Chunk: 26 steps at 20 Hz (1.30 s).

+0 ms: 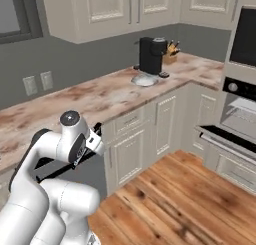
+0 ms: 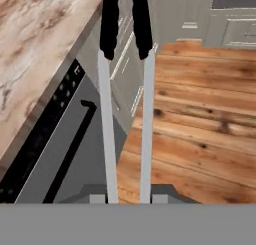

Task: Pick up the tongs from the counter and place them near the plate next to the oven.

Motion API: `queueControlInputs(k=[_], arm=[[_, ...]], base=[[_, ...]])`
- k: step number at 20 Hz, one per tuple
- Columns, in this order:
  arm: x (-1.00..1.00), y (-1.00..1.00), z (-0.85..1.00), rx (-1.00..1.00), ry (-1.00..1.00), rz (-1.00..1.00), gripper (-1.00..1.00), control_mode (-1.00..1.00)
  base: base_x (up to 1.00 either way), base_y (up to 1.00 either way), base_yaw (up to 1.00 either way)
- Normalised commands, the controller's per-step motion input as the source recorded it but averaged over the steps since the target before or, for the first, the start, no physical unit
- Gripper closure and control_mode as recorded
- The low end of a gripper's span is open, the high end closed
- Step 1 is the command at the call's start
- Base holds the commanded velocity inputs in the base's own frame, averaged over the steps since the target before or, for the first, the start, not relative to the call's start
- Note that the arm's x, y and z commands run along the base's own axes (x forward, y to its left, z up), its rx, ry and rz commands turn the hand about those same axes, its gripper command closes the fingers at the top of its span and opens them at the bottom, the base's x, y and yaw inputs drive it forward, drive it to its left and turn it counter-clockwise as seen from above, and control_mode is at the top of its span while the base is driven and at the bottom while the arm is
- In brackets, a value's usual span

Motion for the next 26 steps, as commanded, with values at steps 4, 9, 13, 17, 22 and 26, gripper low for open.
queueControlInputs(k=[4,9,13,17,22,26], arm=[[0.0,0.0,0.0,0.0,0.0,0.0,1.0,1.0],[0.0,0.0,0.0,0.0,0.0,0.0,1.0,1.0],[0.0,0.0,0.0,0.0,0.0,0.0,1.0,1.0],[0.0,0.0,0.0,0.0,0.0,0.0,1.0,1.0],[0.0,0.0,0.0,0.0,0.0,0.0,1.0,1.0],[0.0,0.0,0.0,0.0,0.0,0.0,1.0,1.0]], base=[[0.95,-0.34,0.25],[0.88,-0.3,0.28],[0.74,-0.29,0.3],[0.63,-0.32,0.31],[0.6,-0.32,0.31],[0.71,-0.32,0.35]])
